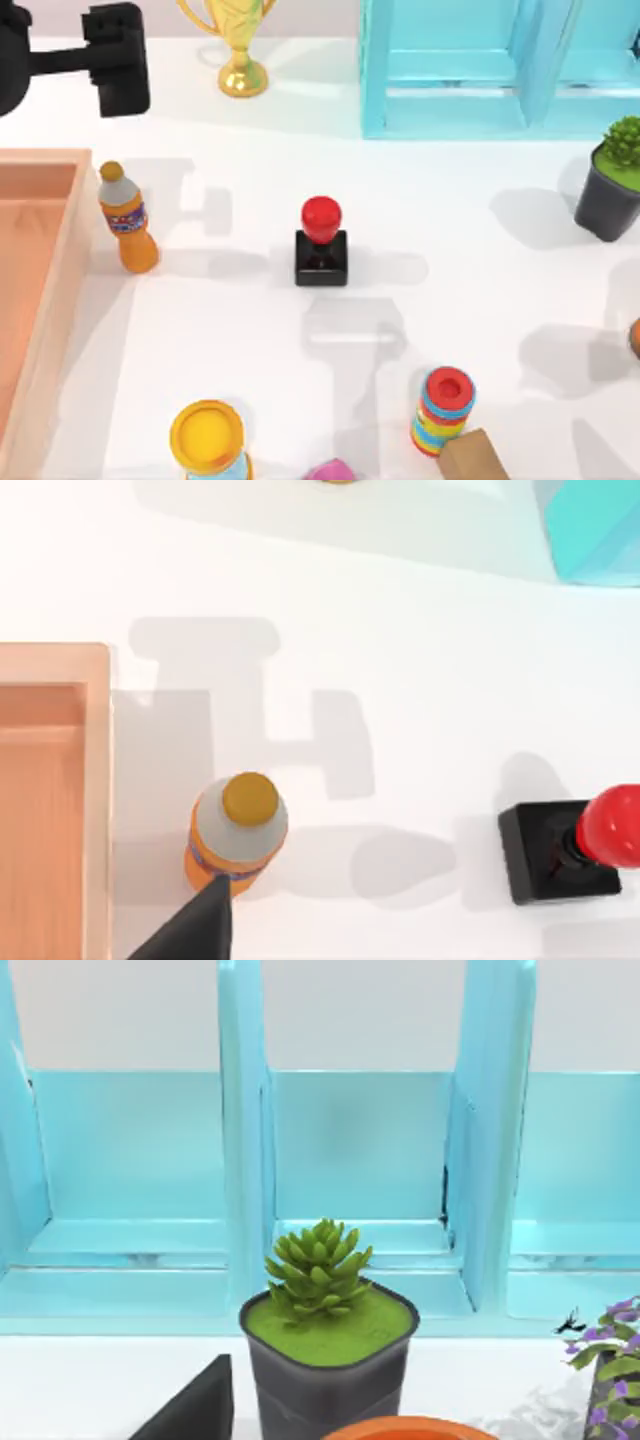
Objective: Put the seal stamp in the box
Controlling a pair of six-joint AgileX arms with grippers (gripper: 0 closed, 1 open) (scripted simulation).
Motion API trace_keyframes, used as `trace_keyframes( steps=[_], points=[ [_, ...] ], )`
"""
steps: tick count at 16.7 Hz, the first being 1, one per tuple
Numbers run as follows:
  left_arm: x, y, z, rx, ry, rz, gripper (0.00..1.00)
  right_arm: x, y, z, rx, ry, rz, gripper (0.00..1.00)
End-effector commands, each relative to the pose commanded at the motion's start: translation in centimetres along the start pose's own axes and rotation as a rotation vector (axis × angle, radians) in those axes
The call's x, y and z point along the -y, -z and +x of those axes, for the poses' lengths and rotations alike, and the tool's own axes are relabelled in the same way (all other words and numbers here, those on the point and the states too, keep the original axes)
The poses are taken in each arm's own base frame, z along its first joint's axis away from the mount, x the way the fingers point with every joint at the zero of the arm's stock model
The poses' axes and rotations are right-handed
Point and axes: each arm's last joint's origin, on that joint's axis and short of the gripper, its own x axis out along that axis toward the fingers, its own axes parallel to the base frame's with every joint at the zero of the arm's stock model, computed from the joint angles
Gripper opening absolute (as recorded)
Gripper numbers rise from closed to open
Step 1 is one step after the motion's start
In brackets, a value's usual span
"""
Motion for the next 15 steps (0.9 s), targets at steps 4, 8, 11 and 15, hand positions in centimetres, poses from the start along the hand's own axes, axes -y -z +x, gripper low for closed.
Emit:
trace_keyframes(
  steps=[4,8,11,15],
  points=[
    [4.8,-5.0,5.6,-0.258,-0.025,-0.019,1.0,0.0,0.0,0.0,0.0,0.0,0.0,1.0],
    [9.5,-6.5,12.2,-0.478,-0.085,-0.025,1.0,0.0,0.0,0.0,0.0,0.0,0.0,1.0],
    [12.4,-5.7,16.5,-0.605,-0.14,-0.023,1.0,0.0,0.0,0.0,0.0,0.0,0.0,1.0],
    [14.7,-3.8,20.4,-0.715,-0.204,-0.018,1.0,0.0,0.0,0.0,0.0,0.0,0.0,1.0]
  ],
)
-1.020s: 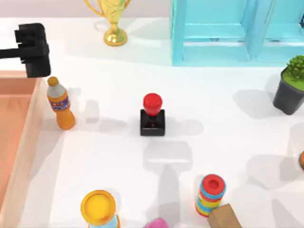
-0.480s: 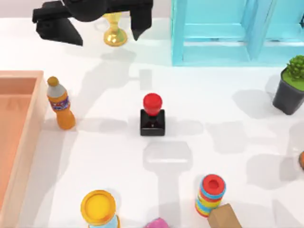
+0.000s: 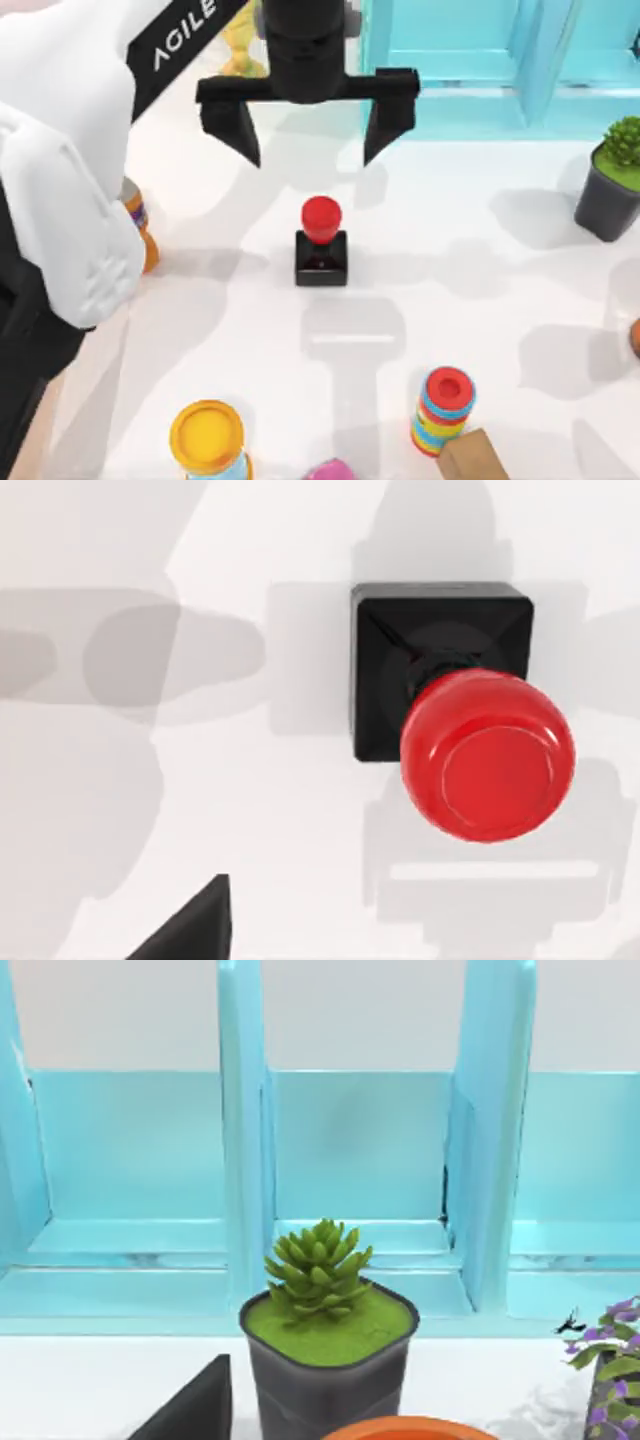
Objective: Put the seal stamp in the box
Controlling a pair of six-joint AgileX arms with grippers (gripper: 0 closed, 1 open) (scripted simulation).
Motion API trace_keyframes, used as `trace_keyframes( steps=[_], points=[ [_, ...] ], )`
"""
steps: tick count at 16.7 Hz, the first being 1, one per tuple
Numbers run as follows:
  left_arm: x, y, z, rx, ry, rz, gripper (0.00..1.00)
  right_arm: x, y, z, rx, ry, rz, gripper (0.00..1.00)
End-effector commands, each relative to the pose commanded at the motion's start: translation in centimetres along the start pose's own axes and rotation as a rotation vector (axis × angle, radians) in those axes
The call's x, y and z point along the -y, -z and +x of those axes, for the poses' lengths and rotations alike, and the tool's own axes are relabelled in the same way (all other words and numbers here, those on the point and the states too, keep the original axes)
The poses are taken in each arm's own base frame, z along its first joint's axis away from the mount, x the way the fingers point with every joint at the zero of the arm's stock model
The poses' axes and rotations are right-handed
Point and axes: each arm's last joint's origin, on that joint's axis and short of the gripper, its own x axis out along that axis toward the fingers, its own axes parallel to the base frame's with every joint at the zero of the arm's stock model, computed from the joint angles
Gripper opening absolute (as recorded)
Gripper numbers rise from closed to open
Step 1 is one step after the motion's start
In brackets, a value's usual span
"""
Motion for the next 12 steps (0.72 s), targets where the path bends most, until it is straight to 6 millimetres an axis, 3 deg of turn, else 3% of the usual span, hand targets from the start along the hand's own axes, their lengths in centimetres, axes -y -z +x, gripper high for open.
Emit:
trace_keyframes(
  steps=[3,9,12],
  points=[
    [0.9,-0.1,1.3,-0.034,-0.023,-0.003,1.0,0.0,0.0,0.0,0.0,0.0,0.0,1.0],
    [0.8,-0.3,1.5,-0.036,-0.024,-0.007,1.0,0.0,0.0,0.0,0.0,0.0,0.0,1.0],
    [1.0,-0.4,2.5,-0.036,-0.024,-0.004,1.0,0.0,0.0,0.0,0.0,0.0,0.0,1.0]
  ],
)
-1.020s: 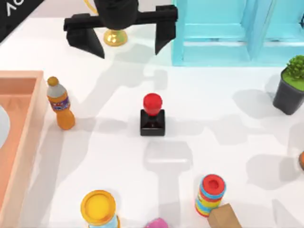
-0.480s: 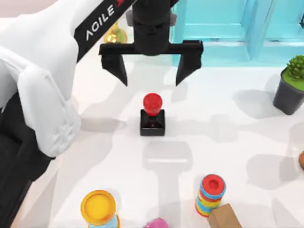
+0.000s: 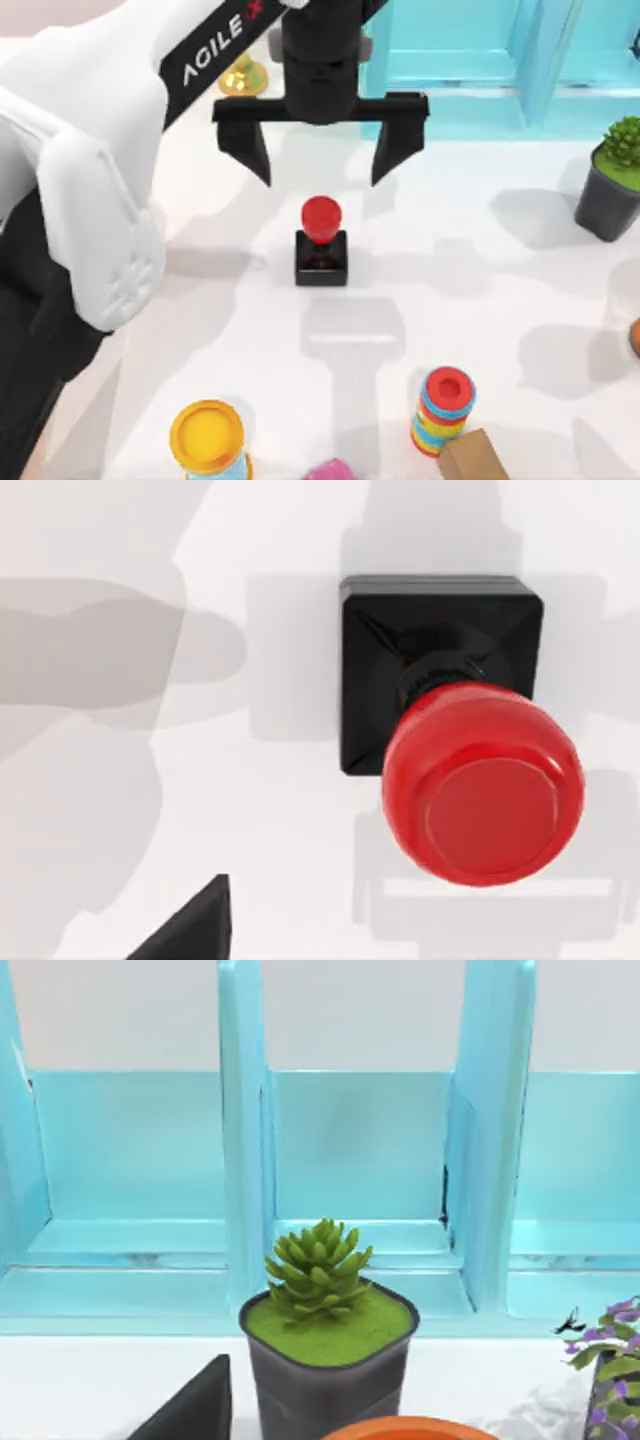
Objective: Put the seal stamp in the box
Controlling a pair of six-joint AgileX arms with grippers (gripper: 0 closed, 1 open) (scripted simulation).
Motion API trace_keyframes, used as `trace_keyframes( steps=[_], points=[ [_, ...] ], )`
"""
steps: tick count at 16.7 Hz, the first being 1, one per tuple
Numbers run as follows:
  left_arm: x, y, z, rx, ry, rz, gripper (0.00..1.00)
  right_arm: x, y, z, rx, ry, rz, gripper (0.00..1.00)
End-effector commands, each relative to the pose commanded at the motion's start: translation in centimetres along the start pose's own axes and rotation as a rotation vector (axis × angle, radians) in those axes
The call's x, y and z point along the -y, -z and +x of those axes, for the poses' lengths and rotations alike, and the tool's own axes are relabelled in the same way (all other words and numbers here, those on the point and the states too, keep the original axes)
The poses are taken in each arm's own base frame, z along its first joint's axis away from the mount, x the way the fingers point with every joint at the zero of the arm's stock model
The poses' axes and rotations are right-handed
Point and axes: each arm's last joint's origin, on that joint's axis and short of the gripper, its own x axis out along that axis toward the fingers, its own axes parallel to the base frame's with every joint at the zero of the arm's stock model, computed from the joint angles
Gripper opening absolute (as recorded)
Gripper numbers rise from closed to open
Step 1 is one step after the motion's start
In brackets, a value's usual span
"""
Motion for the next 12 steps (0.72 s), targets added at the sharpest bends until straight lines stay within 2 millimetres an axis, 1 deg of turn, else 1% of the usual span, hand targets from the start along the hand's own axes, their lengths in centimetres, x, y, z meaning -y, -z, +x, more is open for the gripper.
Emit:
trace_keyframes(
  steps=[2,5,9,12],
  points=[
    [0.2,-0.2,1.3,0.0,0.0,0.001,1.0,0.0,0.0,0.0,0.0,0.0,0.0,1.0],
    [0.3,-0.3,3.9,0.0,0.0,0.001,1.0,0.0,0.0,0.0,0.0,0.0,0.0,1.0],
    [0.1,0.1,7.3,-0.001,-0.001,0.001,1.0,0.0,0.0,0.0,0.0,0.0,0.0,1.0],
    [0.0,0.3,8.8,0.0,0.0,0.001,1.0,0.0,0.0,0.0,0.0,0.0,0.0,1.0]
  ],
)
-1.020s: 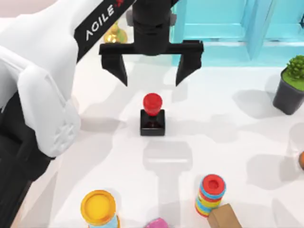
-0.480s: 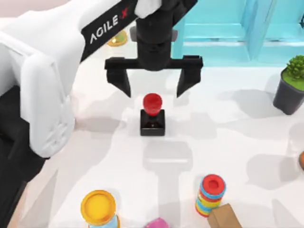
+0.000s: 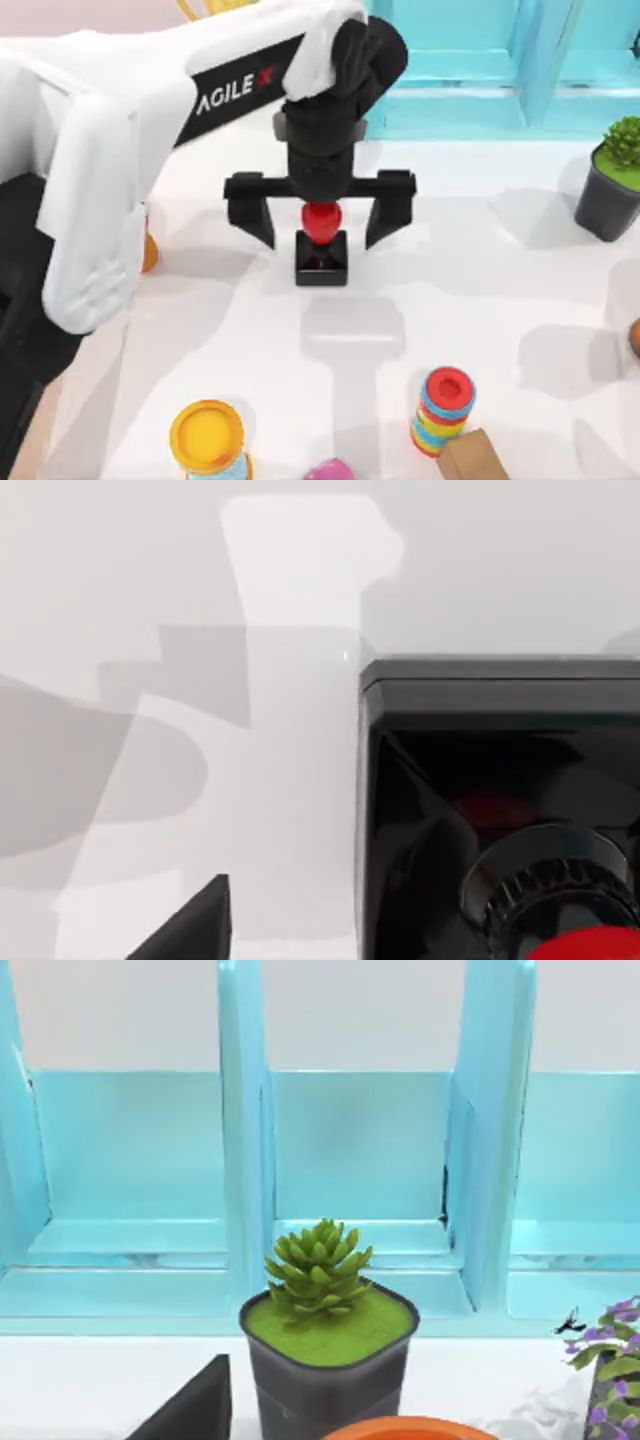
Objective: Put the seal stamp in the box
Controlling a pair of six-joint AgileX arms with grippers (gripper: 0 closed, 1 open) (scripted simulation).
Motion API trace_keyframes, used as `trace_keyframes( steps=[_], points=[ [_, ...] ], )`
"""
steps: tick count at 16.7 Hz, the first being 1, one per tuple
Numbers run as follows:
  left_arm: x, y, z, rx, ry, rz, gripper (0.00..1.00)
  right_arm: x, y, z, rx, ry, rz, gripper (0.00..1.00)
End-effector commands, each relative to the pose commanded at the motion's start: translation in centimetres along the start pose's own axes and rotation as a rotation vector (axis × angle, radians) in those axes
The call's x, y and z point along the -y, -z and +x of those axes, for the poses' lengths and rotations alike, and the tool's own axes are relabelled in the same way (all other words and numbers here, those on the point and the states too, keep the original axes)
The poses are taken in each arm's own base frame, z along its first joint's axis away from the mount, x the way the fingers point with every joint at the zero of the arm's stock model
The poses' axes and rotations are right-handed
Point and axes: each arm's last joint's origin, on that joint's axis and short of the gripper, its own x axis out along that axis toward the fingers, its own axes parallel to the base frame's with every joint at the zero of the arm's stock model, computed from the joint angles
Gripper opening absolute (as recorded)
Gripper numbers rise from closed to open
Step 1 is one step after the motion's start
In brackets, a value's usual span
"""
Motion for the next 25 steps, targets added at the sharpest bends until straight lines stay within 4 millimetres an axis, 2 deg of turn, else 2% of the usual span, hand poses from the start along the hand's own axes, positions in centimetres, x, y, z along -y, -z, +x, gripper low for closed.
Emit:
trace_keyframes(
  steps=[4,17,25],
  points=[
    [-0.01,0.02,0.11,0.0,0.0,0.0,1.0,0.0,0.0,0.0,0.0,0.0,0.0,1.0],
    [-0.01,0.02,0.11,0.0,0.0,0.0,0.02,0.0,0.0,0.0,0.0,0.0,0.0,1.0],
    [-0.01,0.02,0.11,0.0,0.0,0.0,0.0,0.0,0.0,0.0,0.0,0.0,0.0,1.0]
  ],
)
